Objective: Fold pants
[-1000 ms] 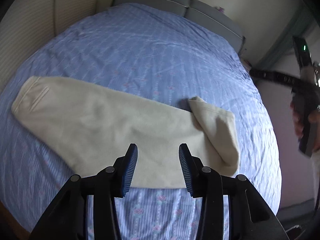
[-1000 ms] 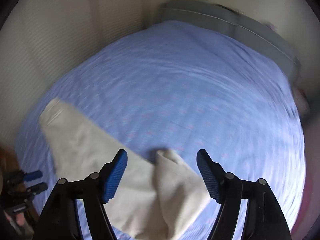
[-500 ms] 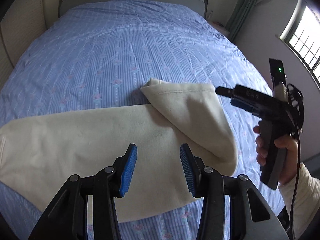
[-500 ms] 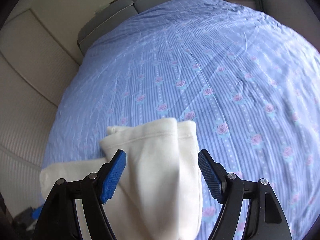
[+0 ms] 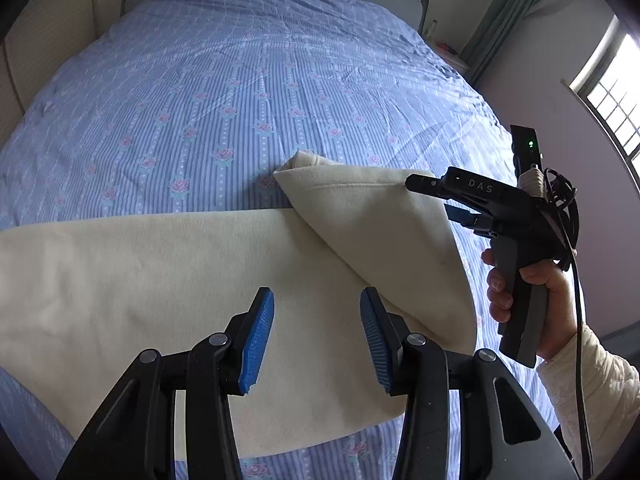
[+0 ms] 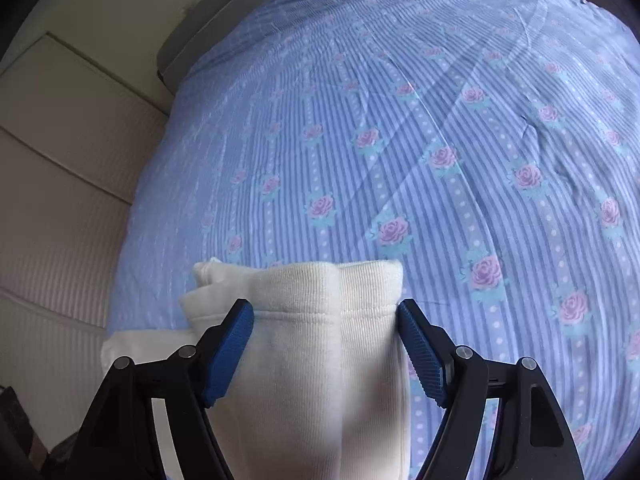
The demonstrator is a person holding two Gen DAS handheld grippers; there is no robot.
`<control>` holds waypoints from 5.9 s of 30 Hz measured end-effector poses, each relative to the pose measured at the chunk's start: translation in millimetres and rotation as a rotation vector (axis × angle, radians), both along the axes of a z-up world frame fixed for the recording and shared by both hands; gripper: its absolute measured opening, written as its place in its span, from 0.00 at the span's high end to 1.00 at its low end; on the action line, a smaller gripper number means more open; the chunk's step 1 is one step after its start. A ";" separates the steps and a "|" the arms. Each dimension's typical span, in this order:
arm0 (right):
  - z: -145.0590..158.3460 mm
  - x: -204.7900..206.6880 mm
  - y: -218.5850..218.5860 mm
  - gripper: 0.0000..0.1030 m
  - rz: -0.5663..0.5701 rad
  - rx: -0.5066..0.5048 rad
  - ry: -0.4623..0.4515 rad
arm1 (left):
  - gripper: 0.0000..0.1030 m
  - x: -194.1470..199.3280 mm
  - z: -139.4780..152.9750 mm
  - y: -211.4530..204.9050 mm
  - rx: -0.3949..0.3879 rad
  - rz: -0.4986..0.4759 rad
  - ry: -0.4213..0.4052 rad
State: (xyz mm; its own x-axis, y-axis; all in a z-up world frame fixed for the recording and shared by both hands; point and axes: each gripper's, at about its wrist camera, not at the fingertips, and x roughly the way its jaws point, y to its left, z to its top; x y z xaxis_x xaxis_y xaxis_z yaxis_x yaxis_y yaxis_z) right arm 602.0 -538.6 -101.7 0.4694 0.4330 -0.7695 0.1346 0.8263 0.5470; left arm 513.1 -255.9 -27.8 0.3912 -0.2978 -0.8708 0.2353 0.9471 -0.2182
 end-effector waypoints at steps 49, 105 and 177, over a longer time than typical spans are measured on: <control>73.0 -80.7 56.6 0.83 0.029 -0.183 -0.155 | 0.39 162.9 -45.5 14.3 -0.219 0.020 0.191; 16.7 -153.4 402.8 0.78 0.420 -0.210 0.123 | 0.82 119.3 -80.2 253.6 -0.263 -0.017 0.292; 6.0 -147.0 415.9 0.55 0.467 -0.066 0.172 | 0.87 120.1 -93.5 247.5 -0.070 0.036 0.208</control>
